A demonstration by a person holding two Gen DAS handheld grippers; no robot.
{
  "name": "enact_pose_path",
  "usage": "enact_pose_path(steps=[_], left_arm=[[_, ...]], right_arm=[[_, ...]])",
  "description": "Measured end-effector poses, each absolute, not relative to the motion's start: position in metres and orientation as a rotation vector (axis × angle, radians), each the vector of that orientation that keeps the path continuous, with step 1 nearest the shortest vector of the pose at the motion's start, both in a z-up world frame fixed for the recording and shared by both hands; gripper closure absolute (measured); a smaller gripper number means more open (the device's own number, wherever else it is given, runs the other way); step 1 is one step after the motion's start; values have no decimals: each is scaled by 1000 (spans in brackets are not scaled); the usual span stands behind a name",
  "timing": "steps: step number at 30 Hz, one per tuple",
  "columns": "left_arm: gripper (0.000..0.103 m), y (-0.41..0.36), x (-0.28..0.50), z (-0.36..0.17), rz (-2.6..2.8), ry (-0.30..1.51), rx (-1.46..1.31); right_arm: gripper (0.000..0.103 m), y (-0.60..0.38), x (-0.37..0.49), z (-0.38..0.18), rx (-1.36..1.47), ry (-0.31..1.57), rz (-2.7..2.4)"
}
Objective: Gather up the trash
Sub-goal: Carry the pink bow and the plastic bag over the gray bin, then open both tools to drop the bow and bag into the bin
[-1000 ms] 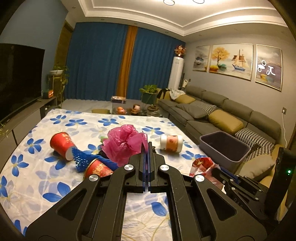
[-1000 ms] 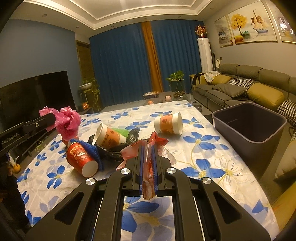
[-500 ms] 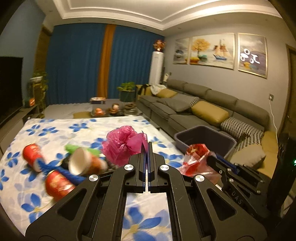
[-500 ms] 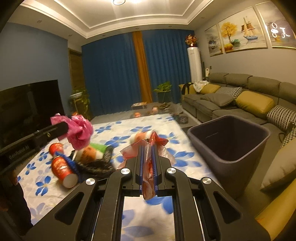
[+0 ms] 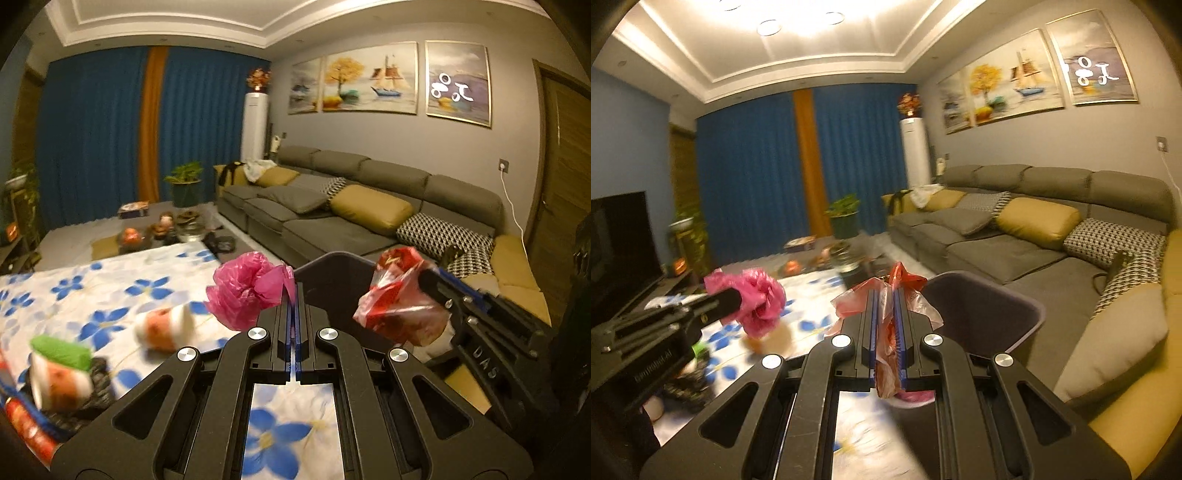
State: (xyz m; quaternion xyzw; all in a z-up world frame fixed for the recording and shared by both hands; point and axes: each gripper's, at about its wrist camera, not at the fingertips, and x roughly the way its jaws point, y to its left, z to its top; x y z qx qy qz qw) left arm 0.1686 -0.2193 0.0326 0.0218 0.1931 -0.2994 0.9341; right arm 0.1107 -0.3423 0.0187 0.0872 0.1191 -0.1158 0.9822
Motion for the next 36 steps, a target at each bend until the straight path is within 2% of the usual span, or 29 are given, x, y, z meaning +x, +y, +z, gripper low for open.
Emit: enact_pose_path(steps=[11,34,35,36], left_arm=[[103,-286,206,14,-713,419,95],[102,-312,245,-14,-803,475,97],[102,-313,246,-13,-804,480,96],[97,-313,247,-14,-805,484,95]], right_arm=[[93,-382,130,9,200,242,-297],[92,-386,158,2,208,289,-286],[92,-386,159,1,210,293,-285],[90,-387,159,2,211,293,-286]])
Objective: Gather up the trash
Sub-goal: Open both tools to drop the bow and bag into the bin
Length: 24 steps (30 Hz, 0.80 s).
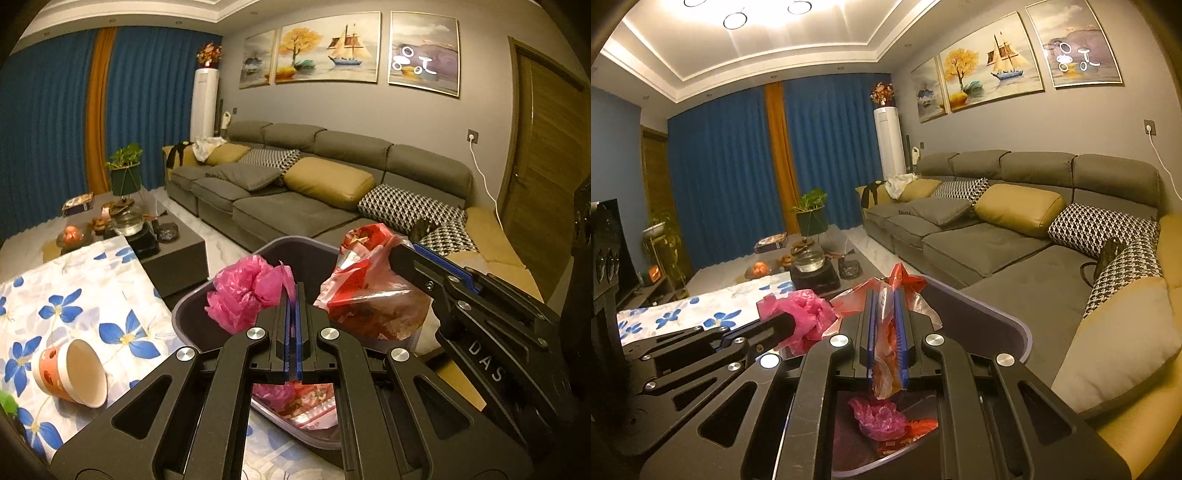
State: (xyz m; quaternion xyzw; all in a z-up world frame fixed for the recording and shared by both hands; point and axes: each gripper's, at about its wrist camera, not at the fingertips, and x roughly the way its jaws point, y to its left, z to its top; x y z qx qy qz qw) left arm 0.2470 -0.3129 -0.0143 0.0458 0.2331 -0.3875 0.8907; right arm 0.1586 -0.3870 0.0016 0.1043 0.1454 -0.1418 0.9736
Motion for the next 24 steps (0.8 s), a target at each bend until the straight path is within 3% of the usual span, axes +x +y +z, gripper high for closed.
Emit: enact_pose_path(steps=[2,4,7,12,18,24], left_arm=[[85,-311,249,-16,-813,492,88],[55,-308,249,-17,-818,486,83],[32,-298,252,-18,-804,485,54],[19,-279,252,-14,-720,469,44],[13,-245,236,-7,-576,451,35],[13,-199,210,-1,-433,455,15]], right_arm=[[86,-386,159,2,210,295,-290],[83,-387,159,2,215,294,-298],[76,-392,157,3,227,296,-316],[57,-392,145,4,228,286,-343],[31,-377,129,1,219,292,-364],[19,-349,113,3,187,297,-351]])
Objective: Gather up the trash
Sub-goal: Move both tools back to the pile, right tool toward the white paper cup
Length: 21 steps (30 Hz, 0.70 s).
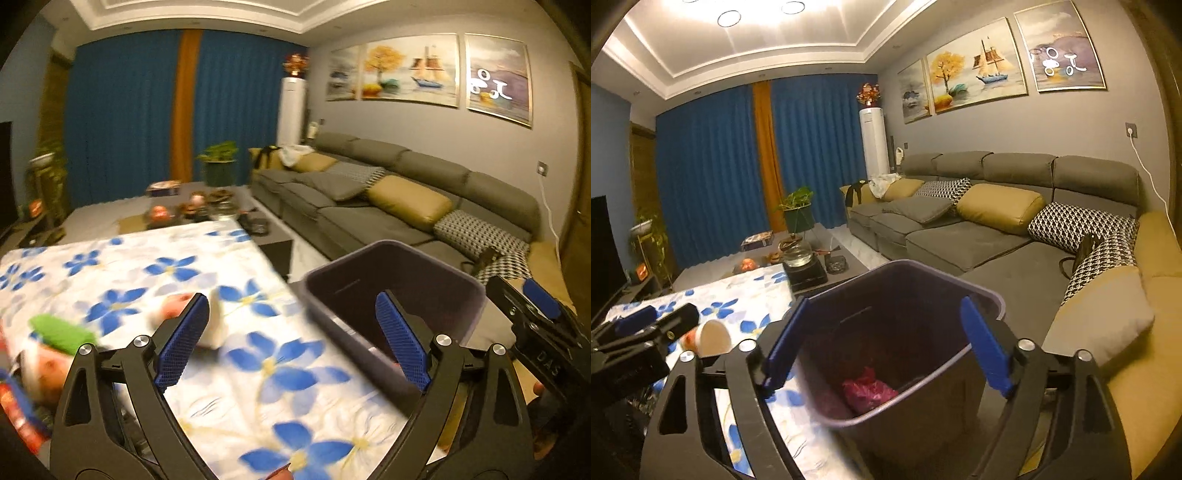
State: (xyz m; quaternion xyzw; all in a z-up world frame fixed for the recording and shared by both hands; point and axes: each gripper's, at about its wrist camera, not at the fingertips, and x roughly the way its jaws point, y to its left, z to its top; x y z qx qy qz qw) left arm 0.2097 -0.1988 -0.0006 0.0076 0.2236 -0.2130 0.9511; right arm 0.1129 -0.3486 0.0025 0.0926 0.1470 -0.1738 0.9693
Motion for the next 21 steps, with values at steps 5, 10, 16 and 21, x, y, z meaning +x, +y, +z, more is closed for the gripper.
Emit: enact_pose_path(steps=[5,10,16,21], left_arm=[[12,-160,178,5,-337,409,38],[12,-113,152,0,-227,398,53],[12,-49,131,-9,-105,419,9],[12,4,114,-18,-4,433,-14]], right_arm=[[17,-323,99,1,179,304,-314],[16,-296,92,-3,189,320,-260],[16,-254,85,-6,181,340,-171],[16,-214,84,-8,160,352,-92]])
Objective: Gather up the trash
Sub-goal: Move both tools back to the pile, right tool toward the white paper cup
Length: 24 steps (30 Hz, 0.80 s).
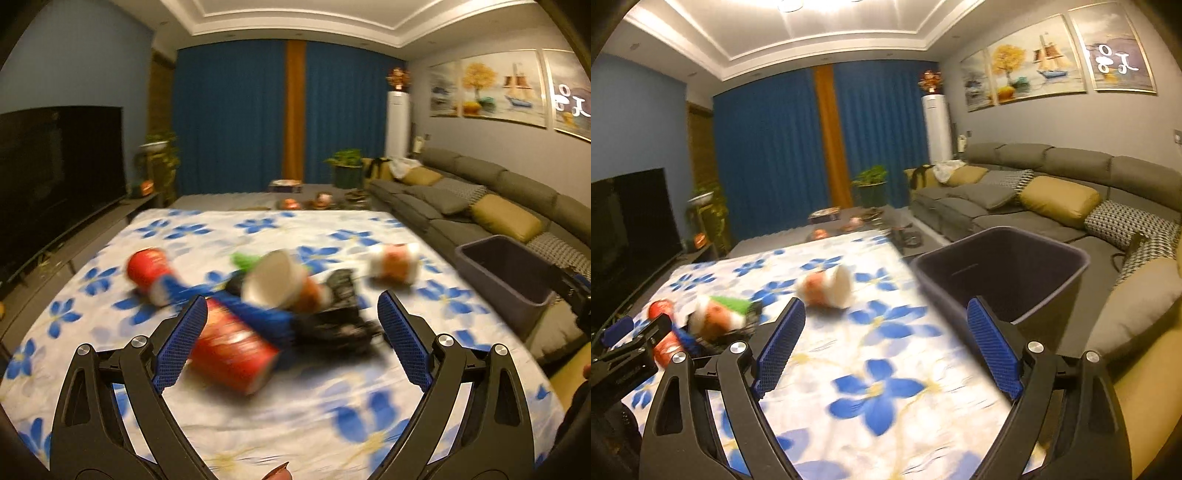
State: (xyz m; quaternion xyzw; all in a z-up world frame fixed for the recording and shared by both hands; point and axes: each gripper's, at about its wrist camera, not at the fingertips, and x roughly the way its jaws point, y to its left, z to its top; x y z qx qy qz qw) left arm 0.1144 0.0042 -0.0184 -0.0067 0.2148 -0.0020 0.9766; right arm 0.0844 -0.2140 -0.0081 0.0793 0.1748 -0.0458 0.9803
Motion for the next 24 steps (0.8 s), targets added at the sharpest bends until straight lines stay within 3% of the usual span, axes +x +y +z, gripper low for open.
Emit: enact_pose_path(steps=[21,24], left_arm=[[12,119,112,-38,155,466,-122],[12,126,116,-40,141,475,-134]], right_arm=[[17,-82,132,-25,57,428,115],[23,-65,147,-26,25,437,137]])
